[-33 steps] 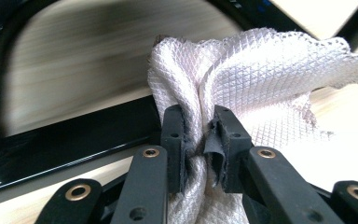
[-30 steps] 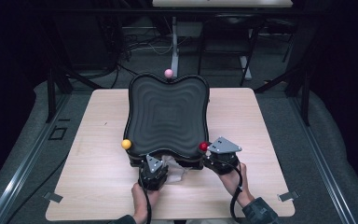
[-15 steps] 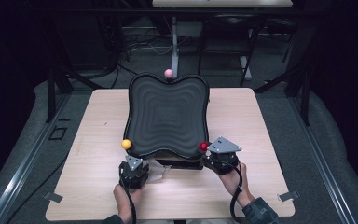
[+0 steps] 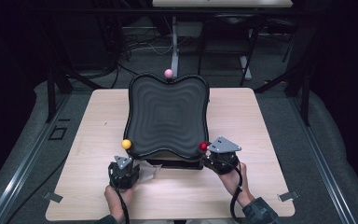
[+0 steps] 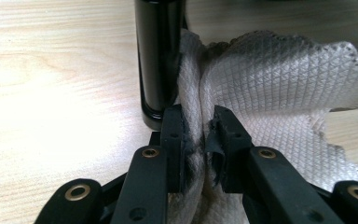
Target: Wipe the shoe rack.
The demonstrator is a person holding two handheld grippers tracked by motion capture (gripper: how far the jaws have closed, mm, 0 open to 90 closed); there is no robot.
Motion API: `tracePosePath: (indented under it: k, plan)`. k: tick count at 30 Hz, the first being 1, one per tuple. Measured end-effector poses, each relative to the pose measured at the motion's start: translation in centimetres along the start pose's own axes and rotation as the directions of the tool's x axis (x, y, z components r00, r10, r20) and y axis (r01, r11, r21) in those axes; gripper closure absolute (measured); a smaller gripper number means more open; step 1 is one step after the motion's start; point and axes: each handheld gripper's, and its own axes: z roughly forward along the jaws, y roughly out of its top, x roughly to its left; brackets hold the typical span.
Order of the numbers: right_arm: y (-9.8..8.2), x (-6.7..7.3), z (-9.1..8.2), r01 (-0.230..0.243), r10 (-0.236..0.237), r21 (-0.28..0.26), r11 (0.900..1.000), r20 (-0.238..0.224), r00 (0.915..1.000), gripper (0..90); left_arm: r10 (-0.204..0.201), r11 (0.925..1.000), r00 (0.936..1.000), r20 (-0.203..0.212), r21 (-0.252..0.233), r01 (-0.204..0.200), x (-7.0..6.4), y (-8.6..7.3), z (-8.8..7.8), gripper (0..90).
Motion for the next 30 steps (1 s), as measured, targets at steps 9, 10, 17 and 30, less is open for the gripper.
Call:
tracePosePath:
  k: [9,10,17,30]
  plan:
    - [0.1,0.0,0.0,0.0,0.0,0.011,1.0,-0.011,0.9999,59.9,0.096,0.9941,0.9922,0.079,-0.059,-0.091,-3.0,0.1,-1.2,76.7]
    - [0.1,0.0,0.0,-0.001,0.001,0.01,1.0,-0.009,1.0,59.9,0.108,0.9925,0.9904,0.086,-0.068,-0.102,-3.5,0.1,-1.3,76.7]
    - [0.1,-0.1,0.0,-0.003,0.003,0.006,1.0,-0.012,0.9999,59.8,0.151,0.9852,0.9767,0.152,-0.103,-0.137,-6.3,0.4,-1.0,76.7]
    - [0.1,-0.1,0.0,-0.004,0.004,0.011,1.0,-0.01,0.9999,59.8,0.183,0.9802,0.9463,0.267,-0.124,-0.154,-10.9,0.5,1.0,76.6]
